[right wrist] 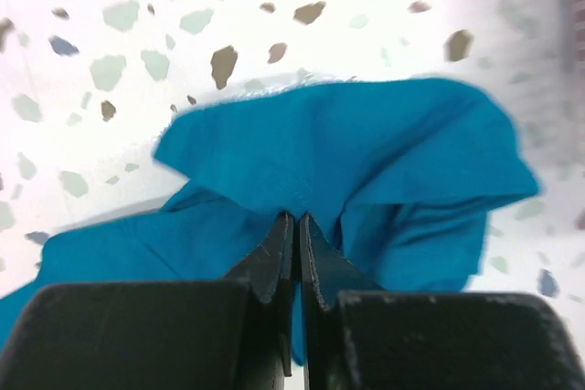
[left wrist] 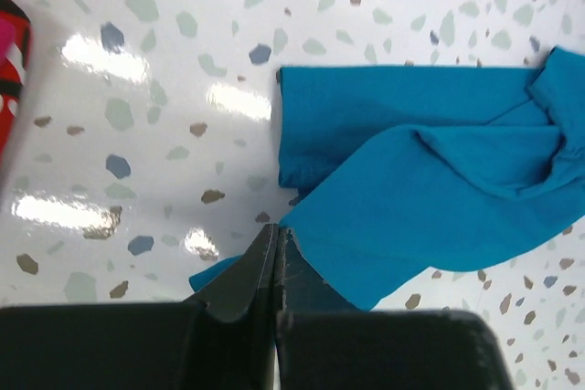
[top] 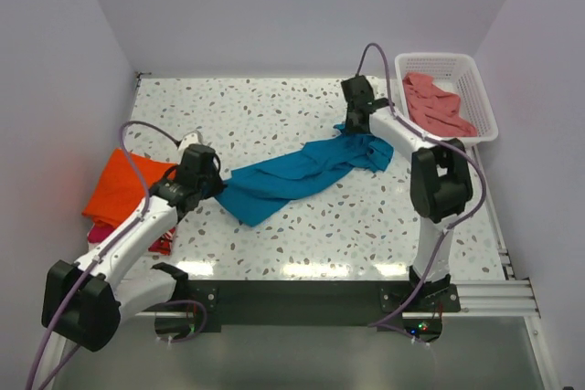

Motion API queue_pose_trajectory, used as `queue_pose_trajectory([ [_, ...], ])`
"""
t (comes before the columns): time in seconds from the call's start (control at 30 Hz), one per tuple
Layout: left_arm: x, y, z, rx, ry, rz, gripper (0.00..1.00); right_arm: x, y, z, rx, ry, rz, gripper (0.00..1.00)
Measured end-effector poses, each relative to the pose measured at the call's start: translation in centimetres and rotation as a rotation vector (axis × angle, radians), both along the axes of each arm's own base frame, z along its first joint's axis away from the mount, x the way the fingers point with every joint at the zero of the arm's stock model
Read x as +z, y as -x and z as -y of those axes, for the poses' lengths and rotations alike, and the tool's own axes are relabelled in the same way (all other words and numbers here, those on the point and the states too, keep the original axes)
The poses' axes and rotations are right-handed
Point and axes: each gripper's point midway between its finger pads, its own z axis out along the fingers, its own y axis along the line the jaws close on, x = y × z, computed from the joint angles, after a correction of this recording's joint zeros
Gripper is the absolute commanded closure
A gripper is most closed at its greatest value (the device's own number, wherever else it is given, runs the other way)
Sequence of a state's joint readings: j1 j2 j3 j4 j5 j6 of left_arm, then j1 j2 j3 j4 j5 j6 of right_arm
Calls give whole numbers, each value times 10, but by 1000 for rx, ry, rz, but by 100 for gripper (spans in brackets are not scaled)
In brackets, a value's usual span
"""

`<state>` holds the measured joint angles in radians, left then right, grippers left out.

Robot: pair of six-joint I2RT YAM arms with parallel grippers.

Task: Fold and stack the t-shirts
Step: Flatten the tshirt out

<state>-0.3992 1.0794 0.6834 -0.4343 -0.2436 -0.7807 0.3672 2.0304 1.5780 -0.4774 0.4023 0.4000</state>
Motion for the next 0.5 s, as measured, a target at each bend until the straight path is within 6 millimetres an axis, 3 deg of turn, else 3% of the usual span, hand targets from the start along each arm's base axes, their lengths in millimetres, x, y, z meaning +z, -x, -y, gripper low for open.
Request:
queue_pose_trajectory([
  [0.1,19,-12,-9,23,-5,36,100,44,3,14,-24,-27,71,100],
  [0.27,61,-32,-29,70,-8,115,100,137,19,45,-75,-87,251,100],
  [0.37,89,-40,-42,99,-12,167,100,187,38,66,-108,-115,353,100],
  [0.5,132,-49,-56,131,-12,248,100,235,67,93,-150,-138,447,100],
])
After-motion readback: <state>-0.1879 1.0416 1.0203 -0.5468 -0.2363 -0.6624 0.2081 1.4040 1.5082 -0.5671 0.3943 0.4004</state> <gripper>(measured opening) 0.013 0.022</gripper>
